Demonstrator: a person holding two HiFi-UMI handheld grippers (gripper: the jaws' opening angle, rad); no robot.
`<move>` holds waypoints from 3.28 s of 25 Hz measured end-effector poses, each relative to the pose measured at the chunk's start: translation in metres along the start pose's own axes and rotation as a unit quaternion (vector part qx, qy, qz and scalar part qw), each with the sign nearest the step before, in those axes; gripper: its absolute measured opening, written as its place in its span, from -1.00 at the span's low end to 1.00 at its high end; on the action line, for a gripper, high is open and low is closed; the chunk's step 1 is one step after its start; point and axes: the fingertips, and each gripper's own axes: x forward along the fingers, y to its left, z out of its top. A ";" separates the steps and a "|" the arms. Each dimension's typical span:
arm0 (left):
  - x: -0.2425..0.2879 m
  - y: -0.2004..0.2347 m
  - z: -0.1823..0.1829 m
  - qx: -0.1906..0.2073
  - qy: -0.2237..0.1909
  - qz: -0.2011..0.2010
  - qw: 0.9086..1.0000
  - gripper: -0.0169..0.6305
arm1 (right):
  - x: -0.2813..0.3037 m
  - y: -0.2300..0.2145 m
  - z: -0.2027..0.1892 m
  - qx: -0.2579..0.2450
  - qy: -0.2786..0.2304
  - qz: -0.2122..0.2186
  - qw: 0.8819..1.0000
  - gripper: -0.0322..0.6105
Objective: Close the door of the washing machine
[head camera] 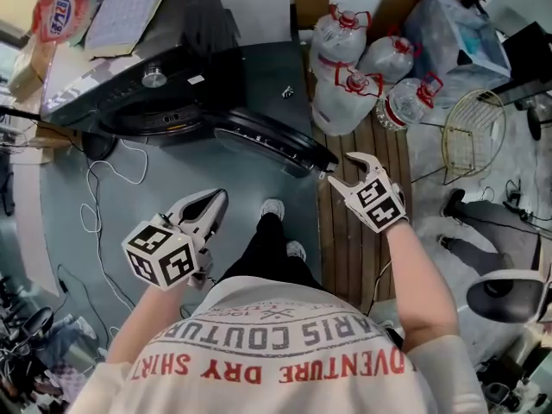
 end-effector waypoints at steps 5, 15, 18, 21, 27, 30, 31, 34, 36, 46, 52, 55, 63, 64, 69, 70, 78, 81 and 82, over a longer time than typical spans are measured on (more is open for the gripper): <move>0.007 0.025 -0.001 -0.003 0.024 0.007 1.000 -0.87 | 0.042 -0.010 -0.013 -0.039 0.049 -0.005 0.998 -0.22; 0.012 0.046 0.011 0.004 0.038 0.019 0.999 -0.87 | 0.090 -0.019 -0.037 -0.142 0.138 0.016 0.980 -0.39; 0.011 0.048 0.009 -0.004 0.036 0.024 0.999 -0.87 | 0.095 -0.019 -0.032 -0.136 0.132 0.019 0.982 -0.54; 0.011 0.047 0.006 -0.002 0.032 0.029 0.999 -0.87 | 0.097 -0.018 -0.032 -0.124 0.132 0.027 0.983 -0.58; 0.005 0.045 -0.001 0.001 0.025 0.039 0.999 -0.87 | 0.096 -0.009 -0.035 -0.101 0.136 0.043 0.985 -0.59; 0.001 0.043 -0.004 -0.002 0.016 0.049 0.999 -0.87 | 0.092 -0.007 -0.032 -0.091 0.129 0.046 0.986 -0.66; -0.001 0.042 -0.006 -0.003 0.012 0.054 0.998 -0.87 | 0.092 -0.005 -0.032 -0.087 0.126 0.045 0.987 -0.66; -0.010 0.037 -0.018 -0.005 0.004 0.062 0.998 -0.87 | 0.092 0.007 -0.036 -0.072 0.122 0.044 0.989 -0.67; -0.019 0.031 -0.028 -0.008 0.000 0.066 0.998 -0.87 | 0.091 0.019 -0.040 -0.057 0.124 0.047 0.989 -0.67; -0.056 0.017 -0.079 -0.045 -0.017 0.102 0.994 -0.87 | 0.092 0.079 -0.039 -0.026 0.103 0.074 0.992 -0.67; -0.071 0.015 -0.102 -0.055 -0.016 0.111 0.992 -0.87 | 0.092 0.118 -0.036 0.006 0.101 0.079 0.992 -0.67; -0.080 0.016 -0.109 -0.059 -0.017 0.106 0.992 -0.87 | 0.095 0.132 -0.034 0.015 0.097 0.077 0.992 -0.66; -0.128 0.039 -0.137 -0.066 -0.013 0.089 0.994 -0.87 | 0.102 0.182 -0.028 0.068 0.088 0.043 0.993 -0.66; -0.136 0.045 -0.142 -0.068 -0.012 0.089 0.994 -0.87 | 0.104 0.191 -0.027 0.071 0.089 0.040 0.993 -0.65; -0.180 0.076 -0.162 -0.068 -0.017 0.091 0.993 -0.87 | 0.115 0.234 -0.019 0.089 0.094 0.033 0.991 -0.64; -0.187 0.083 -0.166 -0.068 -0.018 0.091 0.993 -0.87 | 0.117 0.241 -0.016 0.090 0.094 0.032 0.991 -0.63; -0.249 0.138 -0.194 -0.067 -0.021 0.092 0.993 -0.87 | 0.141 0.303 0.009 0.117 0.100 0.010 0.988 -0.61; -0.273 0.158 -0.206 -0.070 -0.023 0.090 0.993 -0.87 | 0.153 0.328 0.023 0.134 0.095 0.008 0.986 -0.60; -0.281 0.165 -0.210 -0.072 -0.023 0.089 0.993 -0.87 | 0.158 0.336 0.029 0.140 0.092 0.008 0.986 -0.59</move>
